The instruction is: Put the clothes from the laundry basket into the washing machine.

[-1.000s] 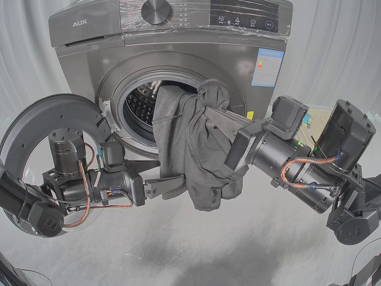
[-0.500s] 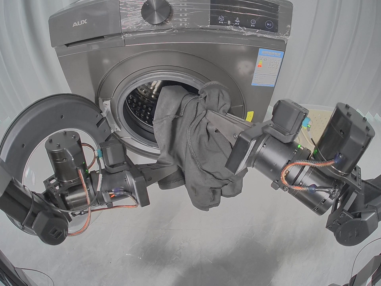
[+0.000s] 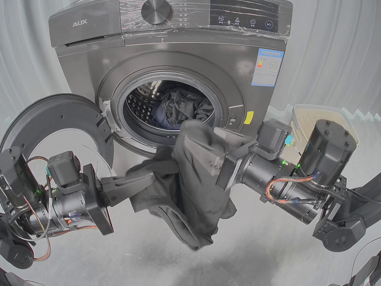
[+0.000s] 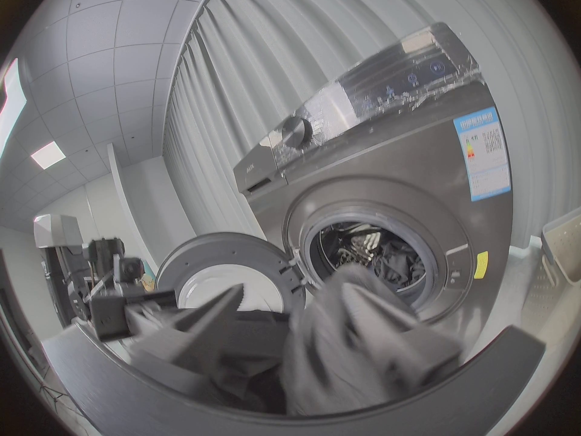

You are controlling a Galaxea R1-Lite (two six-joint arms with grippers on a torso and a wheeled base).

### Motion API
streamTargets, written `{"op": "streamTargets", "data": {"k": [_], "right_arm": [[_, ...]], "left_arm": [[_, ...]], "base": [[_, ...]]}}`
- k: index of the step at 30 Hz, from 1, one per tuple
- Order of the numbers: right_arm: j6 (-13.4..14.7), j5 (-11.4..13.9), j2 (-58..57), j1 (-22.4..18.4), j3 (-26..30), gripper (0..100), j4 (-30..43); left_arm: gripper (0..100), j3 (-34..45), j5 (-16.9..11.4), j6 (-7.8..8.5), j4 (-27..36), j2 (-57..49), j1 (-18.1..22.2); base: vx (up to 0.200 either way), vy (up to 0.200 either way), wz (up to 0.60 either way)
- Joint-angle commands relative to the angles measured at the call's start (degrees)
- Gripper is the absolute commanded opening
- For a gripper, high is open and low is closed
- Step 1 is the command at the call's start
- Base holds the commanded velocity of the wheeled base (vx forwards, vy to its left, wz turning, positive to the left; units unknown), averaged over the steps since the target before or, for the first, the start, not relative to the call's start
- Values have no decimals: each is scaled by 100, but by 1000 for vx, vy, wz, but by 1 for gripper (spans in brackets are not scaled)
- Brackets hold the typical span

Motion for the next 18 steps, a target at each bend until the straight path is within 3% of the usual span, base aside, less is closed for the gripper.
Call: {"op": "streamTargets", "data": {"k": [1, 3, 8, 18], "right_arm": [[65, 8, 354, -33, 382, 100, -20], [38, 96, 451, -77, 716, 100, -20], [-6, 166, 565, -112, 848, 100, -20], [-67, 166, 706, -200, 927, 100, -20]], "left_arm": [[0, -325, 131, -45, -28, -328, 7], [0, -510, 413, -115, -37, -337, -2], [0, -774, 720, -300, -45, -284, -19], [0, -826, 782, -300, -45, -346, 7]], "base": [[0, 0, 0], [0, 0, 0], [0, 0, 0], [0, 0, 0]]}}
